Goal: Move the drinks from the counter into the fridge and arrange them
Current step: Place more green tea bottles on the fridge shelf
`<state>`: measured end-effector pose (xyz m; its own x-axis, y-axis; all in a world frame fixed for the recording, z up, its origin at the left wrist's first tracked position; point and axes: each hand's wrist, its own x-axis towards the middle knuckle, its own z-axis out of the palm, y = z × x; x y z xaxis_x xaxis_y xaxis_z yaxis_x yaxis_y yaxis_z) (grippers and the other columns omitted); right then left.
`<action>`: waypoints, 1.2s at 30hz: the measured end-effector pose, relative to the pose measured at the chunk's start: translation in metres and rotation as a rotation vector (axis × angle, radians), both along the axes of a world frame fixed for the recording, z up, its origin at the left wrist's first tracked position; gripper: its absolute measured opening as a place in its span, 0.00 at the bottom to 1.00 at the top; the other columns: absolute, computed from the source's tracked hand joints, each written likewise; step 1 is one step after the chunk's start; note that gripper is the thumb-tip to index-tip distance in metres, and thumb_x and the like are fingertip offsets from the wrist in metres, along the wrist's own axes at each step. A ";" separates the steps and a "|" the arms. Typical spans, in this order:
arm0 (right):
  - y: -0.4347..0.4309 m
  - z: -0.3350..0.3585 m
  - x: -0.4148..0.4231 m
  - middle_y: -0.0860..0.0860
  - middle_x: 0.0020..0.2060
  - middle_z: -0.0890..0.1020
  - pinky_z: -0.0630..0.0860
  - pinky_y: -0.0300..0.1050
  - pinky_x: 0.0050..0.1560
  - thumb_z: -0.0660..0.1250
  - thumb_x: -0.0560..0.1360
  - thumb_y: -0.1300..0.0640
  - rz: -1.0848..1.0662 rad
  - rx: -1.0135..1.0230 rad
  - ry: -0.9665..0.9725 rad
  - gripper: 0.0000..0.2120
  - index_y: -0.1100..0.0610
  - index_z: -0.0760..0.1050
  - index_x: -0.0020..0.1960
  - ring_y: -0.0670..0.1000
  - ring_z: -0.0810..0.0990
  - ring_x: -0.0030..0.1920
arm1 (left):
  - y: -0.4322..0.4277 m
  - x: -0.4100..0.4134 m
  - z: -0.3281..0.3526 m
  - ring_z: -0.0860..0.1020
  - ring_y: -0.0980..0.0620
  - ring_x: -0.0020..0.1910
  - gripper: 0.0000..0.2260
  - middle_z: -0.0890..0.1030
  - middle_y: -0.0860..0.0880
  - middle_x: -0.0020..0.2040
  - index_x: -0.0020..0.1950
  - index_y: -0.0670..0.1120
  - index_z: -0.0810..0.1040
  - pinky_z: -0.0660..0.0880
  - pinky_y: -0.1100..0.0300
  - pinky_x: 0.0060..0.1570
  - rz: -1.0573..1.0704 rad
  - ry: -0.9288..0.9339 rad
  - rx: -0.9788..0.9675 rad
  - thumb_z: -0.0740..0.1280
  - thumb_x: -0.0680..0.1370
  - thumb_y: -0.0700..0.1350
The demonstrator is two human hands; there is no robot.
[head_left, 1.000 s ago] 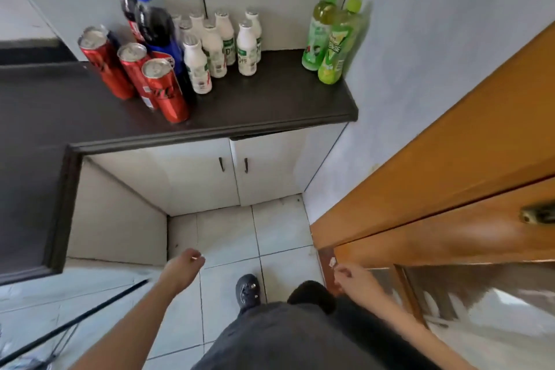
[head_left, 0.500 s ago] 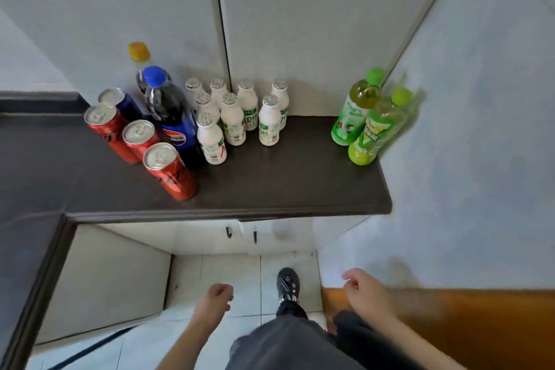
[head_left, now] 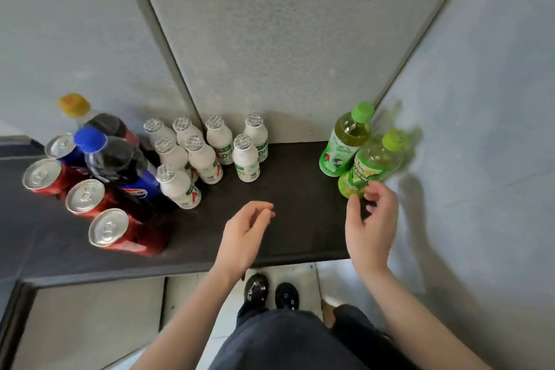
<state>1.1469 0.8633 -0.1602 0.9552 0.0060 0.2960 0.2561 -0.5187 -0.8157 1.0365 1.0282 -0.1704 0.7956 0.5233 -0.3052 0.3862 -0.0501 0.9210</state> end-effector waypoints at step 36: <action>0.000 0.030 0.065 0.48 0.47 0.72 0.64 0.34 0.48 0.56 0.77 0.49 -0.058 -0.069 -0.079 0.16 0.62 0.71 0.54 0.42 0.68 0.46 | -0.001 0.136 0.053 0.77 0.51 0.48 0.17 0.79 0.51 0.47 0.54 0.47 0.75 0.75 0.50 0.50 -0.305 -0.335 0.352 0.60 0.75 0.58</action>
<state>1.2121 0.8631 -0.1304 0.9284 -0.0260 0.3707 0.2854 -0.5890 -0.7560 1.1727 1.0276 -0.1173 0.9498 0.2793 0.1411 -0.0041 -0.4397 0.8981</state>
